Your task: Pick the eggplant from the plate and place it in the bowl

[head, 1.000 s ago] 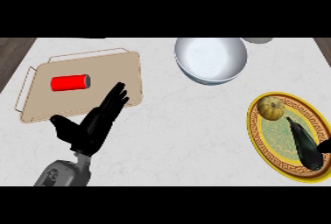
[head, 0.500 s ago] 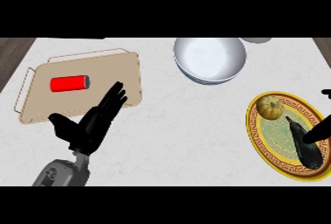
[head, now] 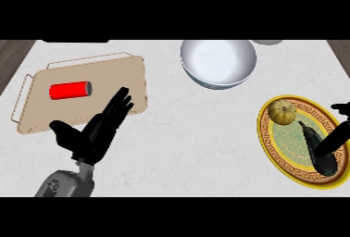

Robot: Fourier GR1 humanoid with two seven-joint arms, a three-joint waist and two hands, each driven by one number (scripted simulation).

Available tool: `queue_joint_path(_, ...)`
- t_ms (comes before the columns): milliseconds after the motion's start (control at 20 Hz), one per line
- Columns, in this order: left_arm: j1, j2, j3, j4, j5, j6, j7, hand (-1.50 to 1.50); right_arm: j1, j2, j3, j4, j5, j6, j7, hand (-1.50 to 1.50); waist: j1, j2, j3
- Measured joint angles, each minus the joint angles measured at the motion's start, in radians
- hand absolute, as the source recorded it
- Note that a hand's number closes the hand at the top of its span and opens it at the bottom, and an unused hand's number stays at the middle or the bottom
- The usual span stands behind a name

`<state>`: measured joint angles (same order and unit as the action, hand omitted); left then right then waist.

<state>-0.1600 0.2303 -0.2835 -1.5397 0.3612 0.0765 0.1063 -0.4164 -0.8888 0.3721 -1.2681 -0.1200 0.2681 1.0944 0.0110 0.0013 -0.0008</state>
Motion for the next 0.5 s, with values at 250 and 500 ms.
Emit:
queue_joint_path(250,0.007,-0.021,0.001,0.013,-0.025,-0.004,-0.016,0.00,-0.004,0.045,0.024,0.031,0.035,0.012,-0.015,-1.50,-0.004,0.000,0.000)
queue_joint_path(500,0.008,-0.033,0.011,0.005,-0.037,-0.009,-0.005,0.00,-0.027,0.087,0.031,0.075,0.075,0.019,-0.019,-1.50,-0.004,-0.001,0.000)
